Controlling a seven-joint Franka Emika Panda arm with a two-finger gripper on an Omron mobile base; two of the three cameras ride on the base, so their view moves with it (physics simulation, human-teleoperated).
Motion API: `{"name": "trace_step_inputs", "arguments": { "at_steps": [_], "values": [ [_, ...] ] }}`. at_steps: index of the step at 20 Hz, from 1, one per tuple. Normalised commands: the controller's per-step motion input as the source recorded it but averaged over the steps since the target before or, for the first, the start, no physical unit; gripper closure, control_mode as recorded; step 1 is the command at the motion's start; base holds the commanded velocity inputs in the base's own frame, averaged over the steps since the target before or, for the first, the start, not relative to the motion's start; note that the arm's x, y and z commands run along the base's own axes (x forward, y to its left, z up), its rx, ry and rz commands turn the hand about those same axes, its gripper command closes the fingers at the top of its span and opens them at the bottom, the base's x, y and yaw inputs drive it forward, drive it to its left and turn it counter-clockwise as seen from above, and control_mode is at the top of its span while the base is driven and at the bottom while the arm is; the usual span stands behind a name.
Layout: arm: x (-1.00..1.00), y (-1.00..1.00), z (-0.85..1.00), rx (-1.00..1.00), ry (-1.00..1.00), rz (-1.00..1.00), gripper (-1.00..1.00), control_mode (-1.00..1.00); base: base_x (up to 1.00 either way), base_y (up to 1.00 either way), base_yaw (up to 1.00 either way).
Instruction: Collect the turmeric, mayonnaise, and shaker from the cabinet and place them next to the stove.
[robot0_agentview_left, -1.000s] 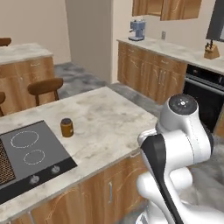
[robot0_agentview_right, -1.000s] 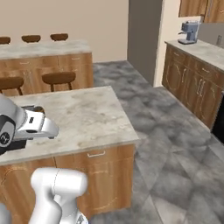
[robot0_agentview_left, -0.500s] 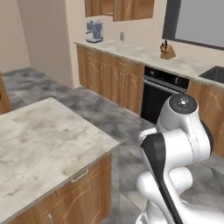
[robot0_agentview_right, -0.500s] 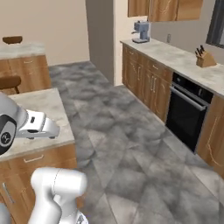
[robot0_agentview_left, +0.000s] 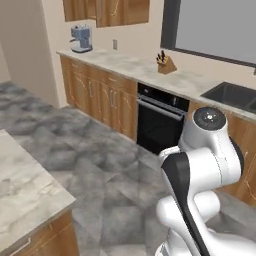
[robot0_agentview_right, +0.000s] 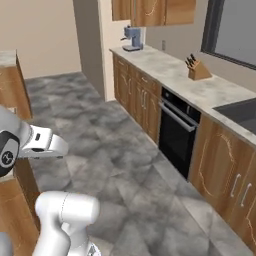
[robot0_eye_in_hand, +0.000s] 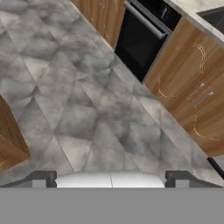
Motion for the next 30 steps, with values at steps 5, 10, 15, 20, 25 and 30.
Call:
{"name": "trace_step_inputs", "arguments": {
  "at_steps": [5,10,15,20,25,30],
  "values": [
    [0.00,0.00,0.00,0.00,0.00,0.00,-1.00,1.00,0.92,-0.71,0.03],
    [0.00,0.00,0.00,0.00,0.00,0.00,-1.00,1.00,0.99,-0.36,0.16],
    [0.00,0.00,0.00,0.00,0.00,0.00,-1.00,1.00,1.00,0.06,0.20],
    [0.00,0.00,0.00,0.00,0.00,0.00,-1.00,1.00,1.00,0.26,0.09],
    [0.00,0.00,0.00,0.00,0.00,0.00,-1.00,1.00,1.00,0.54,-0.02],
    [0.00,0.00,0.00,0.00,0.00,0.00,-1.00,1.00,1.00,0.60,-0.07]
  ]
}}
